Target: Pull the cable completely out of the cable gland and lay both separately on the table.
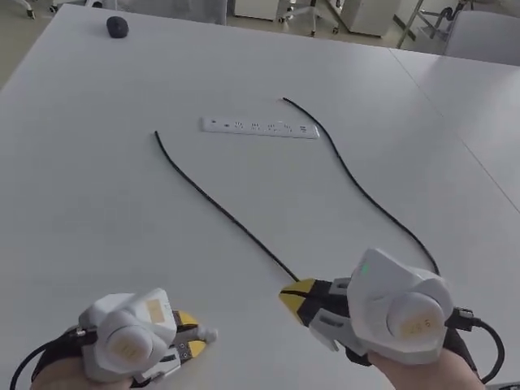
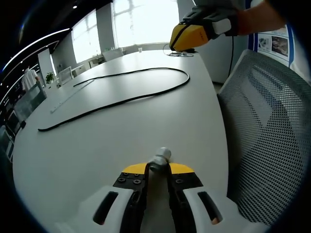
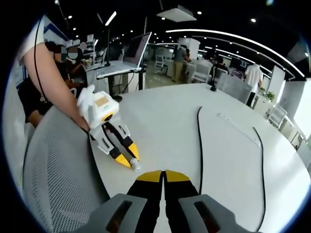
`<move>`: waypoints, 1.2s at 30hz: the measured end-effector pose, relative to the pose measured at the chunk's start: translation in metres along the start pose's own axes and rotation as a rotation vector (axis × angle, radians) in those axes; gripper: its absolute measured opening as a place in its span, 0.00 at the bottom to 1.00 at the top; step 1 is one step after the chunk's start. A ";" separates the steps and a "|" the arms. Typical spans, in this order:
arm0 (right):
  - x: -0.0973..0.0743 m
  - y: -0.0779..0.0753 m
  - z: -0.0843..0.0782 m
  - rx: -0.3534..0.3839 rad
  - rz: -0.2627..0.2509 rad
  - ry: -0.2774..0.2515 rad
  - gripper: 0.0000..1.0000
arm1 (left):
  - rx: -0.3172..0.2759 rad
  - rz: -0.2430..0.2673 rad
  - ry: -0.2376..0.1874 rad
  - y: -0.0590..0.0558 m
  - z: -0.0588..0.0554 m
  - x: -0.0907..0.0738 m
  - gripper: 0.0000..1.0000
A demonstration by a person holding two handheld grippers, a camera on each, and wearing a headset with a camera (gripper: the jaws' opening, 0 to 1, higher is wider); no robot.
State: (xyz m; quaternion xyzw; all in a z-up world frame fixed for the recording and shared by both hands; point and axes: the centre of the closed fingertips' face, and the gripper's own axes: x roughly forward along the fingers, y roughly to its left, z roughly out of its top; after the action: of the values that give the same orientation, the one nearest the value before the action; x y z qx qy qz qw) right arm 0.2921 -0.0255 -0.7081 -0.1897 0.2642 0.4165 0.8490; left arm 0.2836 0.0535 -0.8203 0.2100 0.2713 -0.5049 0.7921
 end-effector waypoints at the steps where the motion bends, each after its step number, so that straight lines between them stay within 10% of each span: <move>1: 0.001 0.001 -0.001 -0.001 0.002 0.001 0.00 | 0.001 -0.001 0.000 0.000 0.000 0.000 0.16; 21: 0.017 0.024 -0.045 0.004 0.112 0.084 0.08 | -0.016 0.001 0.013 0.001 -0.006 -0.012 0.21; 36: 0.007 0.015 -0.035 0.023 0.163 0.028 0.56 | -0.058 0.064 -0.061 0.014 0.011 -0.085 0.57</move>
State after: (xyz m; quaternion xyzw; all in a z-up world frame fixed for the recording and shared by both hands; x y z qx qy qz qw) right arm 0.2734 -0.0322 -0.7417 -0.1639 0.2955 0.4783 0.8106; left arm 0.2699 0.1108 -0.7571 0.1802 0.2549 -0.4774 0.8213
